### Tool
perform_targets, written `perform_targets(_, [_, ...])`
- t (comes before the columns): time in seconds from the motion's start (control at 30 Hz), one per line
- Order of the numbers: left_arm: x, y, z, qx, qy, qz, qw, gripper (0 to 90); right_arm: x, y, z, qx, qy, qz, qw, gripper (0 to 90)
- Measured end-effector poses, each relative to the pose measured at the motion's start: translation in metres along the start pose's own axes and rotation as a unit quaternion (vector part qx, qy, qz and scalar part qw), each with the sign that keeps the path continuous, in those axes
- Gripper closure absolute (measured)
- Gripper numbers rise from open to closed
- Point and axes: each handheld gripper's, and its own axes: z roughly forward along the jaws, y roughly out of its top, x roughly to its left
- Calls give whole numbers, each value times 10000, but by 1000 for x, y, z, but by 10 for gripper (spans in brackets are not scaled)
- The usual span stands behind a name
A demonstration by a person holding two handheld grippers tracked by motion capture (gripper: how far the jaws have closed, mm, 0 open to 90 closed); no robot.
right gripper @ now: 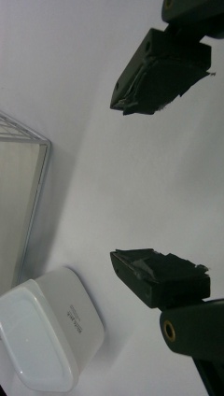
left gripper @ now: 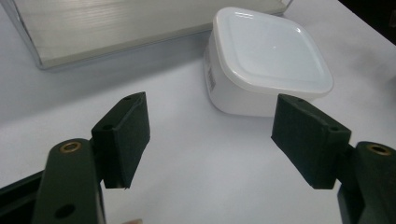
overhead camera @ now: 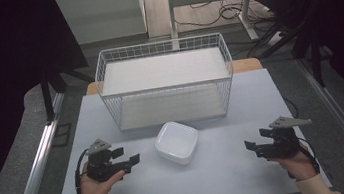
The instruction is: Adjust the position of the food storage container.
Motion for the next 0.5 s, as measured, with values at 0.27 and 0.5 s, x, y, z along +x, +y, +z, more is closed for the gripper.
perform_targets(0.27, [-2,8,4,27,142,-8,9999,270,-2,-1,-1,11,74,1,10000,230])
perform_targets(0.5, [-5,22,8,-13,162,82,9998,270,-4,0,-3,-7,46,24,10000,230])
